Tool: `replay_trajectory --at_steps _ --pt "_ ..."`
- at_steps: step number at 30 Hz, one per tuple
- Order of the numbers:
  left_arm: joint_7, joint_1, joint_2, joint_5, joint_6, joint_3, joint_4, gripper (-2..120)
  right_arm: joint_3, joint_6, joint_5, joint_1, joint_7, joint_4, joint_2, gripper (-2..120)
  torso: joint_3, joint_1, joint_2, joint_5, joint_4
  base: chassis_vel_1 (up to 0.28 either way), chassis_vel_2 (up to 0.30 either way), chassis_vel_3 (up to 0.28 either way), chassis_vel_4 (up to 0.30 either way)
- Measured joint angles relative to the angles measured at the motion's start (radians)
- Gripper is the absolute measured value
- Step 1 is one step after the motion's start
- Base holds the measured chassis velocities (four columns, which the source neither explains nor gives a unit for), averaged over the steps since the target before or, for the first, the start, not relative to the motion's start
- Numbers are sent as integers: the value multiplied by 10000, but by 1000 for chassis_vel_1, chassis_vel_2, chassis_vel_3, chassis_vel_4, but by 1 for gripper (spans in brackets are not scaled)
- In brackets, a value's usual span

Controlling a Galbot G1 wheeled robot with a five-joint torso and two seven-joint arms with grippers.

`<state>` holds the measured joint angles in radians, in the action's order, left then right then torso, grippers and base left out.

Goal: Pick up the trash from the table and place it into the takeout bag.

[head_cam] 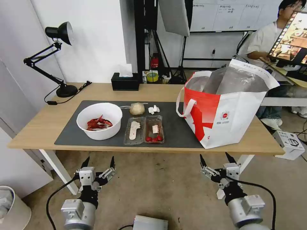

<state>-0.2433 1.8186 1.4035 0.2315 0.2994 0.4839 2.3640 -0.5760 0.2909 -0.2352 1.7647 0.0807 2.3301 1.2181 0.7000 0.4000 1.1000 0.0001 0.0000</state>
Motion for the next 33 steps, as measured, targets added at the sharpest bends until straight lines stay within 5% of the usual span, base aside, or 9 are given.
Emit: replay_trajectory --at_steps 3,8,21,33 --pt "-688 60 -302 694 788 -198 183 100 -84 898 -726 -119 251 101 -870 100 1 0 0 0 1 0 0 0 0" --pt "-893 61 -569 1161 678 -294 289 100 -196 1429 -1584 -333 373 237 -1880 100 0 0 0 1 2 0 0 0 0" --pt "-889 -159 -575 1911 497 -414 265 100 -168 1273 -1580 -390 289 244 -1866 100 0 0 0 0 0 0 0 0 0" --pt "-1240 -1080 -1035 5855 149 -804 164 100 -93 1256 -1527 -470 278 115 -2054 100 0 0 0 -1 0 0 0 0 0"
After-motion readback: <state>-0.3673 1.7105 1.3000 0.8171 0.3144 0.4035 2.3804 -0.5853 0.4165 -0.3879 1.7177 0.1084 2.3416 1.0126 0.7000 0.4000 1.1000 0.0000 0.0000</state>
